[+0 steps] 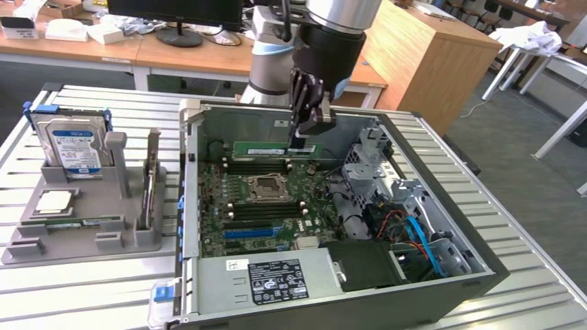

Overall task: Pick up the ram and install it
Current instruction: 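Pick up the ram and move it above insertion slot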

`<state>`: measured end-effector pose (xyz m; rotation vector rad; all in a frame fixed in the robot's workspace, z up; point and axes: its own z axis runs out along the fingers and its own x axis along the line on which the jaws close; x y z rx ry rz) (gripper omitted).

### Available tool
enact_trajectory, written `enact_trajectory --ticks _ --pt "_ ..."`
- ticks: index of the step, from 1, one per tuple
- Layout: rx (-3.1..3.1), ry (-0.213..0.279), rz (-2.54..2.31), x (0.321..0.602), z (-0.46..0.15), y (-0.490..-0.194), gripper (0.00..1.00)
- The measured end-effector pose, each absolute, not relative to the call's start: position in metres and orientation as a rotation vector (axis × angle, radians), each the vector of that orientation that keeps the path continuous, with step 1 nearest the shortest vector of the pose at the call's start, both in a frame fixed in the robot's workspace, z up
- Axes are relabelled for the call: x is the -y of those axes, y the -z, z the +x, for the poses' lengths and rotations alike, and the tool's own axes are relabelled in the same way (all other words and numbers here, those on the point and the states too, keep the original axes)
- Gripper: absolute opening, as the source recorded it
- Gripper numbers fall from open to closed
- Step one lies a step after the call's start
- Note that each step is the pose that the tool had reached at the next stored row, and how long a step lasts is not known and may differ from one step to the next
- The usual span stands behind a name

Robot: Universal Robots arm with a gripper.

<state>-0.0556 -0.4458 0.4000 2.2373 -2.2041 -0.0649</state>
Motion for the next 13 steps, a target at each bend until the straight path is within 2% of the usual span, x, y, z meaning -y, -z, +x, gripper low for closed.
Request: enact_trajectory --ticks 13 --pt "2.204 0.065 2.237 0.446 -0.034 -0.4 0.11"
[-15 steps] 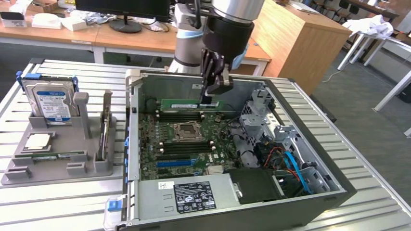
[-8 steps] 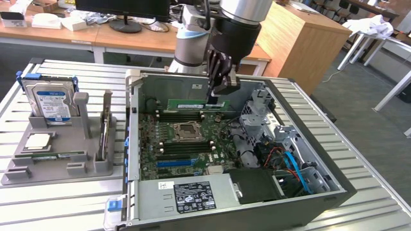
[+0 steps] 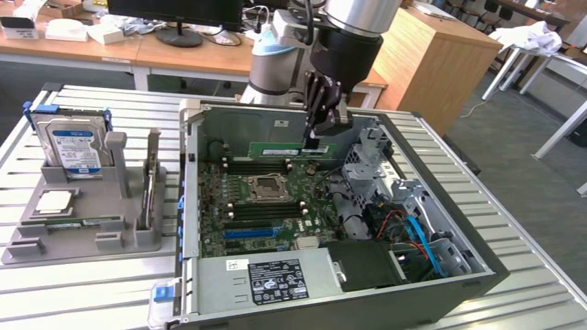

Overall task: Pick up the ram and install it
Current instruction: 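Pick up the ram and move it above insertion slot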

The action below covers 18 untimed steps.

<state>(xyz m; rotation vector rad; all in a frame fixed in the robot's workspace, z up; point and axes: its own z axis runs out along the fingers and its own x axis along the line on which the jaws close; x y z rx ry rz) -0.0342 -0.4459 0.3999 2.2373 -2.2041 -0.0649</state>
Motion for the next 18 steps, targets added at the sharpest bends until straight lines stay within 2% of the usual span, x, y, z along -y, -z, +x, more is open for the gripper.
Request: enact_trajectory --ticks 7,18 --pt "2.204 0.065 2.237 0.445 -0.034 -0.4 0.11" --pt "2.204 0.065 2.237 0.428 -0.034 -0.399 0.11"
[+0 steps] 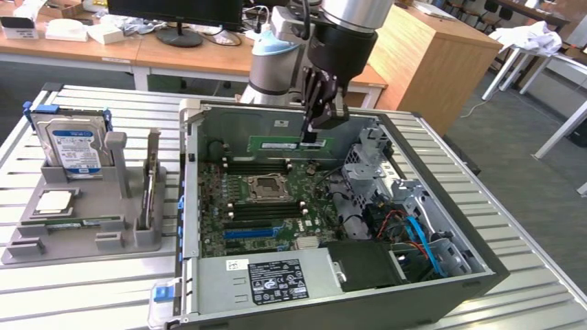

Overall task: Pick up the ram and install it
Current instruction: 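Pick up the ram and move it above insertion slot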

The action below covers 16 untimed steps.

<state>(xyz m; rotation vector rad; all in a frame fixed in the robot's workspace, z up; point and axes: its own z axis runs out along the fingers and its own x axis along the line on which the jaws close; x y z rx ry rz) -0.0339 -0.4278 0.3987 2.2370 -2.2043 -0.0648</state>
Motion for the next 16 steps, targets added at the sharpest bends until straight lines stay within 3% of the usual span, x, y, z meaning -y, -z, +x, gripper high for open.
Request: enact_trajectory --ticks 16 --pt "2.205 0.065 2.236 0.4187 -0.0339 -0.3933 0.11"
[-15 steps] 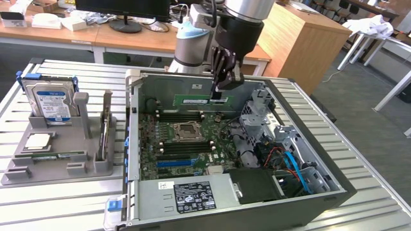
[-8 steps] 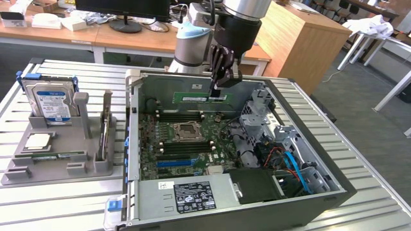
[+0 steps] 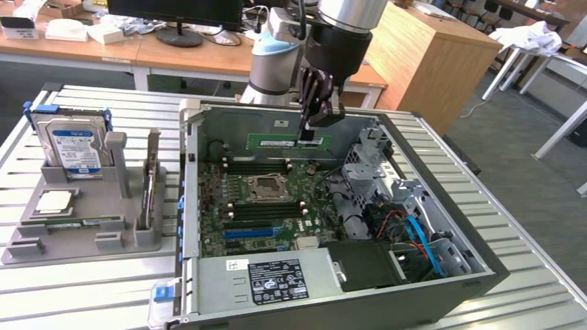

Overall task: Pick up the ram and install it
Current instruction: 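Pick up the ram and move it above insertion slot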

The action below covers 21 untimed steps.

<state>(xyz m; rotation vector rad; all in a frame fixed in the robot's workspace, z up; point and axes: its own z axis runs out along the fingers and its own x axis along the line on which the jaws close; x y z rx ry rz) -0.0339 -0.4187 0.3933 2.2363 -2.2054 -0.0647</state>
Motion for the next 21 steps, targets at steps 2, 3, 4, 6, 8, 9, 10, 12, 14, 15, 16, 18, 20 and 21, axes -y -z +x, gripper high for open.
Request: enact_trajectory --ticks 2,3,4,6,8,9,10,12,14,15,16,18,20,21 --pt "2.207 0.065 2.235 0.419 -0.034 -0.385 0.11" --pt "2.208 0.065 2.234 0.419 -0.034 -0.383 0.11" --pt "2.208 0.064 2.234 0.419 -0.034 -0.382 0.11" --pt "2.21 0.064 2.232 0.419 -0.034 -0.379 0.11" --pt "2.211 0.064 2.231 0.419 -0.034 -0.376 0.11" --pt "2.213 0.064 2.23 0.419 -0.034 -0.374 0.11" --pt "2.214 0.064 2.229 0.419 -0.034 -0.373 0.11" --pt "2.216 0.064 2.226 0.419 -0.034 -0.37 0.11" --pt "2.219 0.064 2.223 0.419 -0.034 -0.367 0.11" --pt "2.221 0.064 2.221 0.419 -0.034 -0.366 0.11" --pt "2.223 0.064 2.219 0.419 -0.034 -0.365 0.11" --pt "2.228 0.064 2.215 0.419 -0.034 -0.362 0.11" --pt "2.233 0.064 2.21 0.419 -0.034 -0.36 0.11" --pt "2.235 0.064 2.207 0.419 -0.034 -0.359 0.11"
